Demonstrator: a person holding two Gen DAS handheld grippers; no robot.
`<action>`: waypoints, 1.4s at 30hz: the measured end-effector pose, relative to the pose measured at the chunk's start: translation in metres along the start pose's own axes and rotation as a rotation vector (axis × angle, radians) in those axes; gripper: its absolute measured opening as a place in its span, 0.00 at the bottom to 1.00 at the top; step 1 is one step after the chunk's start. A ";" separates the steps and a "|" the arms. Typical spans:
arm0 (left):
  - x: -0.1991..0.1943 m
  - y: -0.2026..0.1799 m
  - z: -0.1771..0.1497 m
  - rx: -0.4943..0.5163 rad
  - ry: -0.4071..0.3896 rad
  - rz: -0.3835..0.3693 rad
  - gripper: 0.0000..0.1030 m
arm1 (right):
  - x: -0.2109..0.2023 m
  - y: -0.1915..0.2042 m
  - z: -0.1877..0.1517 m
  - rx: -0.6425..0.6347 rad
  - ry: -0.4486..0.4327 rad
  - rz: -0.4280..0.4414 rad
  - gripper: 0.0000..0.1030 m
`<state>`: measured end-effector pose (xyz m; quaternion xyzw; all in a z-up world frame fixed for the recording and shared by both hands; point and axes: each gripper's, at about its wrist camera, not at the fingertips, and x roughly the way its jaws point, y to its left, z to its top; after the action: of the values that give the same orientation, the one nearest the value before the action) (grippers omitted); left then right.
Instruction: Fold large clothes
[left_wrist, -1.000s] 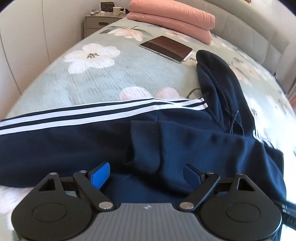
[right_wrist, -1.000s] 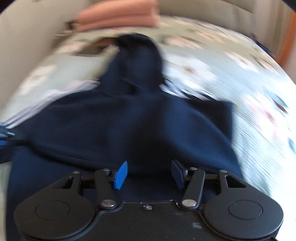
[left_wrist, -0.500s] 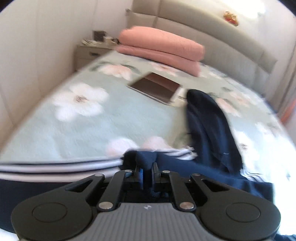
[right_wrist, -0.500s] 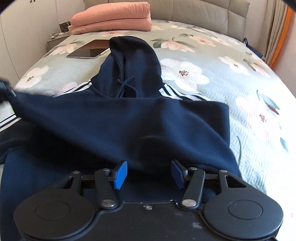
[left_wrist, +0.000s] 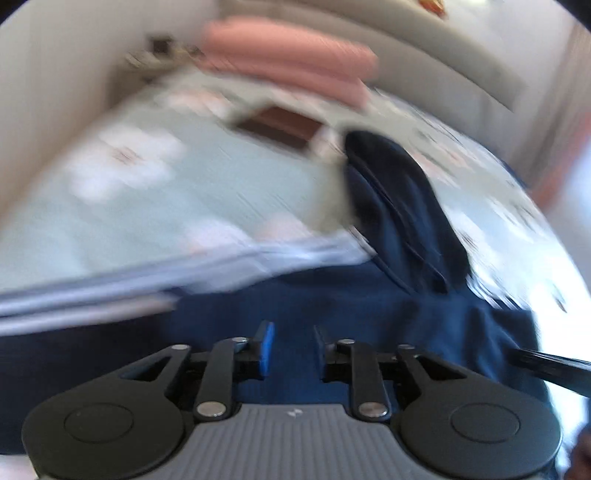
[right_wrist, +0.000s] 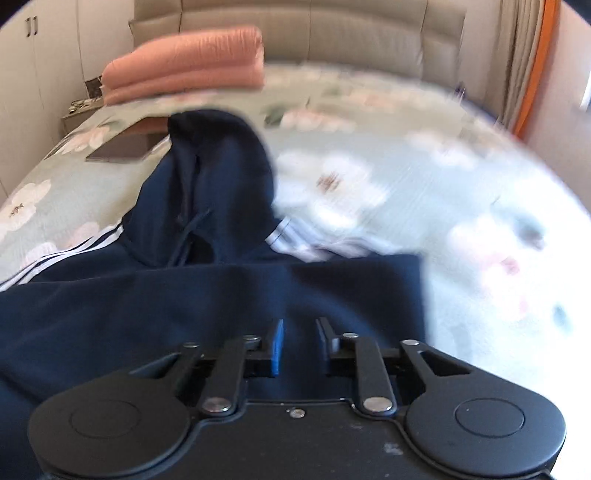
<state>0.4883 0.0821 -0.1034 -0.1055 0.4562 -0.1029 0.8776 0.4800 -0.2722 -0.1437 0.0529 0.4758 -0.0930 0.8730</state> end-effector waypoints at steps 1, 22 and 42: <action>0.014 -0.001 -0.005 0.005 0.042 0.015 0.12 | 0.014 0.002 -0.001 0.002 0.059 0.008 0.18; -0.133 0.232 -0.087 -0.794 -0.100 0.326 0.63 | -0.028 0.093 -0.035 -0.231 0.116 0.164 0.24; -0.137 0.233 -0.039 -0.600 -0.384 0.495 0.08 | -0.033 0.119 -0.037 -0.279 0.091 0.184 0.26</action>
<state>0.3983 0.3396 -0.0834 -0.2604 0.3059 0.2691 0.8753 0.4571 -0.1458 -0.1360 -0.0214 0.5164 0.0567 0.8542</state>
